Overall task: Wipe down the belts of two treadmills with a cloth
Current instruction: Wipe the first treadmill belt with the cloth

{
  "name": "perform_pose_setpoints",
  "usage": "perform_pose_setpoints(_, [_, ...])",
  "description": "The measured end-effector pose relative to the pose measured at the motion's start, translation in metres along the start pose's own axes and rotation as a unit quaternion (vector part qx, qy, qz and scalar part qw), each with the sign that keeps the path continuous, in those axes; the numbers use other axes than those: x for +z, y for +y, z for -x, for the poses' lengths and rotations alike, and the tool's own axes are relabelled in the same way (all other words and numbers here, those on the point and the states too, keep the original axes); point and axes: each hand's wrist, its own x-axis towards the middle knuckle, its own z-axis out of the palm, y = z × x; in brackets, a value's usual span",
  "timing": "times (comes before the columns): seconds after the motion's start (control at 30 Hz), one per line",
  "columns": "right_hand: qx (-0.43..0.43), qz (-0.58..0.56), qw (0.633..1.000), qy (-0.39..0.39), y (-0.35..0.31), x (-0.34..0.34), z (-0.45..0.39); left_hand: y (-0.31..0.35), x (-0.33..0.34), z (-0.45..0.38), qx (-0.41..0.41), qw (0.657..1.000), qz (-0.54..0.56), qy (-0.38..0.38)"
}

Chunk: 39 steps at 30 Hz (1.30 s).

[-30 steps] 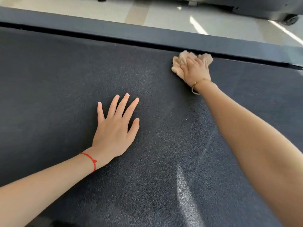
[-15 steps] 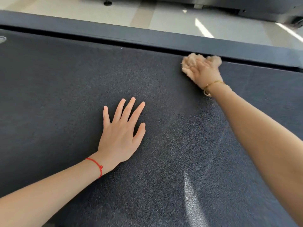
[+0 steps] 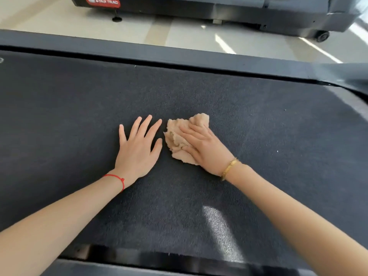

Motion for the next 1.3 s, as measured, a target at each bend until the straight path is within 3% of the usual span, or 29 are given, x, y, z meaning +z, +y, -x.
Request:
perform_pose_setpoints(0.1, [0.030, 0.003, 0.999, 0.018, 0.030, -0.007, 0.020, 0.002, -0.002, 0.003, -0.012, 1.000, 0.012, -0.003])
perform_pose_setpoints(0.2, [0.182, 0.020, 0.983, 0.010, 0.059, -0.027, 0.027, 0.001, -0.005, 0.007, -0.013, 1.000, 0.017, -0.008])
perform_pose_setpoints(0.27, [0.212, 0.035, 0.977, 0.010, 0.043, -0.024, 0.031, -0.002, -0.006, 0.012, -0.012, 1.000, 0.019, -0.012])
perform_pose_setpoints(0.43, [0.003, 0.045, 0.997, 0.064, -0.048, -0.005, 0.049, -0.016, -0.010, 0.043, -0.011, 1.000, 0.013, -0.009])
perform_pose_setpoints(0.57, [-0.076, 0.018, 0.997, 0.014, -0.100, 0.022, 0.072, -0.031, -0.018, 0.072, -0.020, 1.000, 0.011, -0.021])
perform_pose_setpoints(0.73, [-0.055, 0.036, 0.998, 0.006, -0.080, 0.020, 0.092, -0.051, -0.026, 0.099, -0.022, 0.999, 0.001, -0.035])
perform_pose_setpoints(0.9, [0.055, 0.039, 0.997, 0.044, -0.041, -0.002, 0.090, -0.071, -0.032, 0.108, -0.004, 0.999, -0.015, -0.042])
perform_pose_setpoints(1.03, [0.166, 0.058, 0.983, 0.053, -0.050, 0.009, 0.048, -0.076, -0.034, 0.107, 0.005, 0.999, -0.015, -0.041])
perform_pose_setpoints(1.2, [0.019, 0.091, 0.995, 0.046, -0.140, 0.033, 0.018, -0.086, -0.030, 0.107, -0.002, 0.999, -0.017, -0.028])
perform_pose_setpoints(1.3, [-0.046, 0.017, 0.998, 0.028, -0.183, 0.047, 0.036, -0.094, -0.031, 0.108, 0.006, 0.999, -0.014, -0.029])
